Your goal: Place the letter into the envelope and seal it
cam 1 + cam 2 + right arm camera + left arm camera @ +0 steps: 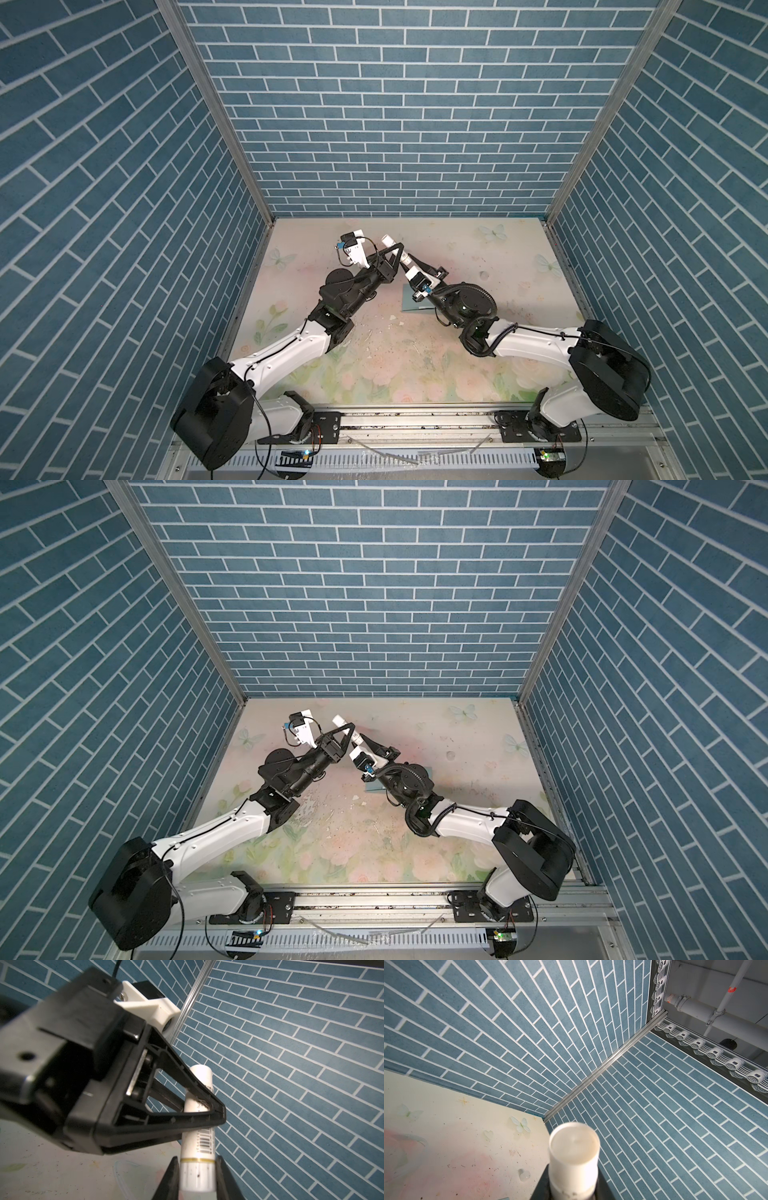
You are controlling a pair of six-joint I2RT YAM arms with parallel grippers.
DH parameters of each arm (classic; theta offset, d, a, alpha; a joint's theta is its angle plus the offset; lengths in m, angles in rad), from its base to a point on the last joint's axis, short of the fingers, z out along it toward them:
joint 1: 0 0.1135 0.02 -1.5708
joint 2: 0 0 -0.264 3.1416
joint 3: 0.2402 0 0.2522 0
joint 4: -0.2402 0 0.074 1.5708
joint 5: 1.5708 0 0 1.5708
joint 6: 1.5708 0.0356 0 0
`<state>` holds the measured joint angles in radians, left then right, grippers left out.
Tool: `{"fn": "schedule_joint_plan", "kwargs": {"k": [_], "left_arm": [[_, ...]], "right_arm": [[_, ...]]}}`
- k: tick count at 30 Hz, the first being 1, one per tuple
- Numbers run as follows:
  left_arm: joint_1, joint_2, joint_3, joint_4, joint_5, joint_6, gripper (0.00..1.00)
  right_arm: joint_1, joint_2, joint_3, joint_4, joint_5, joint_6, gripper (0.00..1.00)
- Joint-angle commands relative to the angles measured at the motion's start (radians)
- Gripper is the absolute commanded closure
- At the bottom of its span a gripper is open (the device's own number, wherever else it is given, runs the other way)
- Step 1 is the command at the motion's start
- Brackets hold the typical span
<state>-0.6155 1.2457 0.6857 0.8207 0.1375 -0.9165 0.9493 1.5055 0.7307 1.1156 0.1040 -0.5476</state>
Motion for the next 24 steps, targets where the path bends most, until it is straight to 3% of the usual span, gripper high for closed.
{"fn": "schedule_joint_plan", "kwargs": {"k": [1, 5, 7, 9, 11, 13, 18, 21, 24], "left_arm": [[-0.003, -0.005, -0.005, 0.017, 0.012, 0.0, 1.0], [-0.003, -0.005, -0.009, 0.018, 0.014, -0.001, 1.0], [-0.003, -0.001, -0.011, 0.024, 0.017, 0.004, 1.0], [-0.003, 0.0, -0.011, 0.028, 0.026, 0.02, 1.0], [-0.003, -0.006, -0.009, 0.028, 0.032, 0.047, 1.0], [-0.003, -0.012, -0.003, 0.02, 0.049, 0.084, 1.0], [-0.003, -0.018, 0.007, 0.027, 0.093, 0.144, 1.0], [-0.003, -0.019, 0.008, 0.04, 0.119, 0.162, 1.0], [-0.003, -0.019, 0.008, 0.041, 0.134, 0.173, 1.0]], "right_arm": [[0.006, 0.01, 0.044, 0.036, 0.024, -0.013, 0.75], [0.005, 0.0, 0.042, 0.042, 0.019, 0.024, 0.9], [0.002, -0.012, 0.045, 0.038, 0.007, 0.076, 0.98], [-0.019, -0.037, 0.054, -0.005, -0.042, 0.183, 1.0], [-0.078, -0.073, 0.074, -0.094, -0.165, 0.367, 1.0], [-0.17, -0.088, 0.105, -0.137, -0.362, 0.607, 1.0], [-0.312, -0.034, 0.188, -0.037, -0.704, 1.113, 1.0], [-0.356, 0.028, 0.247, 0.049, -0.828, 1.361, 1.0], [-0.37, 0.072, 0.275, 0.143, -0.88, 1.493, 1.0]]}}
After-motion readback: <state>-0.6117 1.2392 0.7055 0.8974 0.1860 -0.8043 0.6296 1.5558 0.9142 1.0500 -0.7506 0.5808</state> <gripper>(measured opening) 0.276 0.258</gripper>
